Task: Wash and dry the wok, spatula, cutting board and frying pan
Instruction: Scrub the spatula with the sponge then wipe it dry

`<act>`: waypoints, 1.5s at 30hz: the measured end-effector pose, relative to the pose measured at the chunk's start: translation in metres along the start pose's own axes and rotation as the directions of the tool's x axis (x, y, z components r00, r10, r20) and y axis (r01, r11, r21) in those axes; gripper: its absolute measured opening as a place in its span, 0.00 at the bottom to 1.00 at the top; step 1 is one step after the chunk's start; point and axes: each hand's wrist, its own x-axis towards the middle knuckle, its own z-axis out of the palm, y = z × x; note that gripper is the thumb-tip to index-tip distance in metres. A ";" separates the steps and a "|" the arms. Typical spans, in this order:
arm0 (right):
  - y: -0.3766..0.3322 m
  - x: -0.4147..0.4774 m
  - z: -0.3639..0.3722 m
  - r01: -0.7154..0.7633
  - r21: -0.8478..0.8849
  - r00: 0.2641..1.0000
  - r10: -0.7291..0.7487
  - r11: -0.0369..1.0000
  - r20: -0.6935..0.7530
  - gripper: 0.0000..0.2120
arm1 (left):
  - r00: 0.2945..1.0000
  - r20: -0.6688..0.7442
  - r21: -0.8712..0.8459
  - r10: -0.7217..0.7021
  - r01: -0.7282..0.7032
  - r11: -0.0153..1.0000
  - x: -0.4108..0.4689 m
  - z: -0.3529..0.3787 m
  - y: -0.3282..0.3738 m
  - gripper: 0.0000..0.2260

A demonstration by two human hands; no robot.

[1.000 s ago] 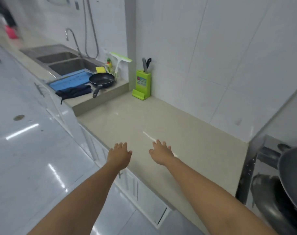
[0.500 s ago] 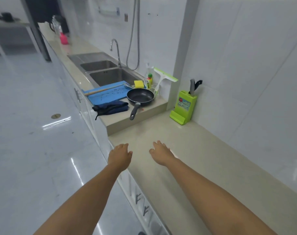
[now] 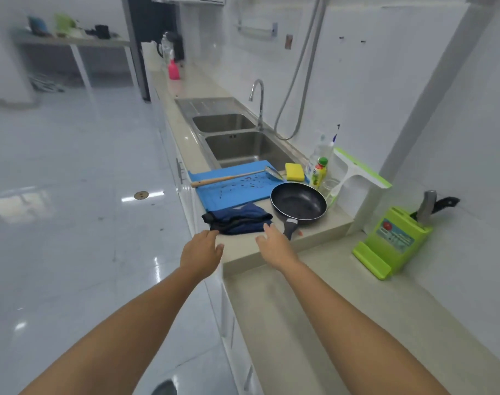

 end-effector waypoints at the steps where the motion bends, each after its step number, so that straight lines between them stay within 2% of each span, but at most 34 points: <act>1: -0.009 0.016 0.004 0.000 0.008 1.000 0.000 1.000 0.007 0.26 | 1.000 -0.003 0.011 0.000 0.000 1.000 0.017 -0.003 -0.011 0.20; 5: -0.042 0.077 0.018 -0.032 0.088 0.999 0.032 0.996 -0.008 0.26 | 1.000 -0.009 0.002 0.009 -0.009 1.000 0.094 -0.016 -0.052 0.19; 9: -0.069 0.136 0.028 -0.136 0.195 0.988 0.148 0.971 -0.049 0.18 | 0.996 0.038 0.026 0.084 -0.085 0.996 0.160 -0.022 -0.084 0.21; 12: -0.088 0.174 0.028 -0.189 0.247 0.976 0.210 0.950 -0.060 0.26 | 0.990 0.053 0.015 0.134 -0.135 0.991 0.208 -0.024 -0.102 0.20; 16: -0.093 0.220 0.022 -0.253 0.309 0.953 0.291 0.917 -0.081 0.26 | 0.972 0.078 -0.004 0.222 -0.222 0.975 0.255 -0.017 -0.110 0.21; 21: -0.084 0.287 0.017 -0.337 0.439 0.892 0.432 0.833 -0.133 0.25 | 0.936 0.124 -0.019 0.330 -0.330 0.944 0.325 0.004 -0.106 0.21; 25: -0.078 0.337 0.019 -0.369 0.515 0.841 0.514 0.774 -0.169 0.24 | 0.908 0.230 0.000 0.351 -0.361 0.933 0.367 0.020 -0.098 0.24; 28: -0.074 0.369 0.026 -0.401 0.615 0.761 0.620 0.679 -0.189 0.18 | 0.879 0.280 0.030 0.386 -0.410 0.912 0.385 0.028 -0.098 0.23; 31: -0.073 0.398 0.034 -0.366 0.771 0.625 0.751 0.521 -0.211 0.08 | 0.863 0.300 -0.122 0.407 -0.388 0.913 0.400 0.026 -0.096 0.14; 34: -0.072 0.416 0.038 -0.205 0.942 0.539 0.834 0.266 -0.118 0.19 | 0.835 0.306 -0.238 0.457 -0.398 0.886 0.418 0.019 -0.099 0.09; 35: -0.073 0.422 0.037 -0.142 0.970 0.526 0.845 0.199 -0.097 0.18 | 0.824 0.307 -0.265 0.476 -0.406 0.874 0.428 0.017 -0.102 0.09; 39: -0.091 0.454 0.026 0.039 0.999 0.581 0.813 0.026 -0.044 0.08 | 0.783 0.307 -0.332 0.541 -0.445 0.832 0.478 0.003 -0.119 0.10; 45: -0.141 0.529 0.028 0.147 0.989 0.599 0.797 -0.017 -0.075 0.07 | 0.688 0.350 -0.430 0.635 -0.485 0.762 0.569 -0.025 -0.160 0.06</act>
